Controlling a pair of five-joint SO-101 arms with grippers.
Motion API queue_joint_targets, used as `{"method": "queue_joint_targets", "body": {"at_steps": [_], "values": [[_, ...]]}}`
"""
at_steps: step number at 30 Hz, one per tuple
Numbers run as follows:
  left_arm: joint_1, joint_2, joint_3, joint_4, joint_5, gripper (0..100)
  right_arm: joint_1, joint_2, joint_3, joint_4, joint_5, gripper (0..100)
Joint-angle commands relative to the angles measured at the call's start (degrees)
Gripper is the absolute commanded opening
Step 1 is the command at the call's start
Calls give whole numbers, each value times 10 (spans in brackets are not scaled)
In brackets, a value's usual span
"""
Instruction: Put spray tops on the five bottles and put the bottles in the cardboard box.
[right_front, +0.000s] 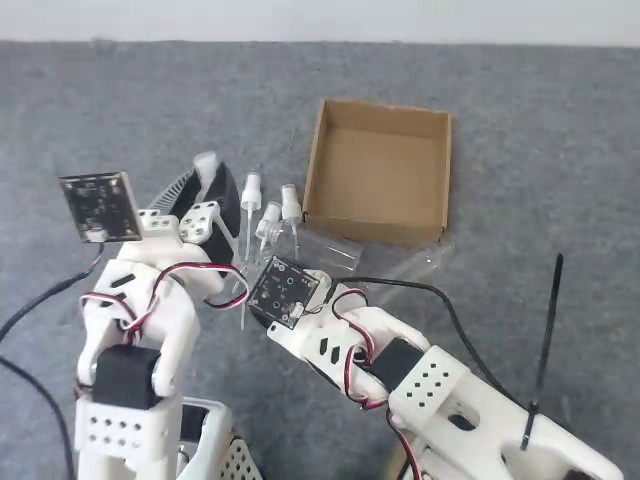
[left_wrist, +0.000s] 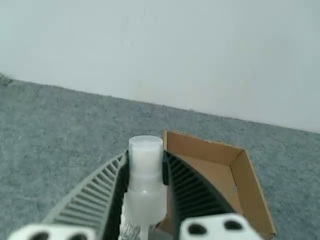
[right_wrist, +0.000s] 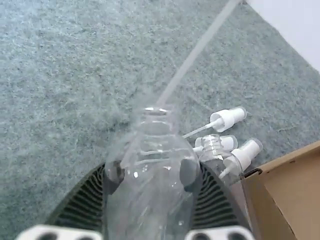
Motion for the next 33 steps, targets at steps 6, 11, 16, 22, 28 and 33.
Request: {"method": "queue_joint_targets", "body": {"at_steps": [6, 11, 16, 22, 28, 33], "values": [[3, -6, -20, 18, -7, 10, 23, -55, 24, -142, -12, 6], [3, -6, -30, 24, -7, 10, 25, -37, 33, -201, -126, 6], [4, -6, -62, 62, -10, 12, 25, -5, 26, -250, -162, 6], [63, -5, -60, 66, -86, 49, 32, 36, 25, -279, -161, 6], [65, -2, -106, 94, -94, 197, 34, 37, 26, -279, -161, 6], [54, -1, -178, 125, -130, 158, 34, 37, 28, -274, -161, 6]]}}
